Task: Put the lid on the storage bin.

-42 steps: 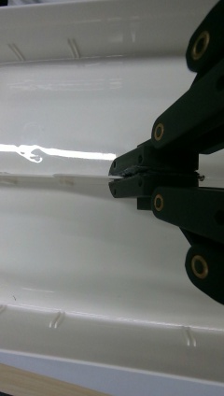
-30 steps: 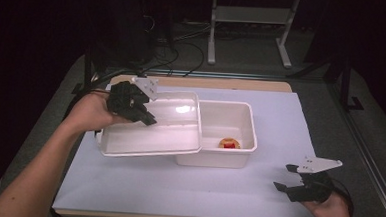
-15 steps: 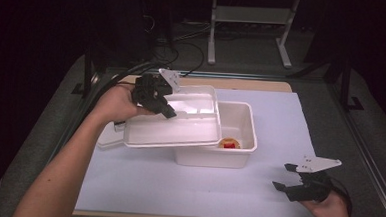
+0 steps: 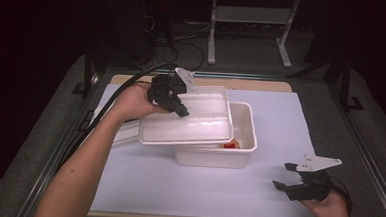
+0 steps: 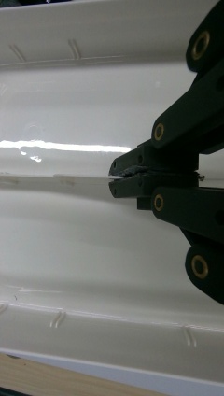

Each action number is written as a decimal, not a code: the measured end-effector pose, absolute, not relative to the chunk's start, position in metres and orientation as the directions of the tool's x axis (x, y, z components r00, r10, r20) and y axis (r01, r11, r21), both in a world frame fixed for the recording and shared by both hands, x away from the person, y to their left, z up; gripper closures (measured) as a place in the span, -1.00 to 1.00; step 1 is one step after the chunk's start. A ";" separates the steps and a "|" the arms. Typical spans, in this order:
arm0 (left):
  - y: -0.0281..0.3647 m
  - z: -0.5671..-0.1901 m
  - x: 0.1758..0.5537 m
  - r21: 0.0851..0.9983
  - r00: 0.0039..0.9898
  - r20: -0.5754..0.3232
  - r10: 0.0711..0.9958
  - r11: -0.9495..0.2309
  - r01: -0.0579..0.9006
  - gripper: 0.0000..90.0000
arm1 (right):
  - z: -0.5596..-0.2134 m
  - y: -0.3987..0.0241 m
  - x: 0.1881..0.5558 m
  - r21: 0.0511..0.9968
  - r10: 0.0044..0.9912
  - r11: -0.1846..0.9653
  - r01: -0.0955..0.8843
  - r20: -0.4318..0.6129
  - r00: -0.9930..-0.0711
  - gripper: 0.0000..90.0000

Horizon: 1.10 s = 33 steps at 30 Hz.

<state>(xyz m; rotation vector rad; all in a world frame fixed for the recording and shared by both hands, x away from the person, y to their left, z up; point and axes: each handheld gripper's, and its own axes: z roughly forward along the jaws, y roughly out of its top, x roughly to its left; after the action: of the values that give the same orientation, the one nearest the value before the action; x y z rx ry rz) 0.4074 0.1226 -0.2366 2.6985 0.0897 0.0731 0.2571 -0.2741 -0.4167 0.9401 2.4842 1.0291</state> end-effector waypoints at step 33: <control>0.060 -0.262 0.437 0.441 1.000 0.019 0.023 -0.897 0.012 0.99 | -0.415 -0.276 0.257 0.723 0.665 0.524 0.450 -0.017 -0.747 -0.46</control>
<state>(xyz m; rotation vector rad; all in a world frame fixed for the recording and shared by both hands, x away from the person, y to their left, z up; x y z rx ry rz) 0.4374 0.0601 -0.2620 2.6844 0.0248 0.0321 0.2567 -0.2764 -0.4151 0.9323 2.4762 1.0492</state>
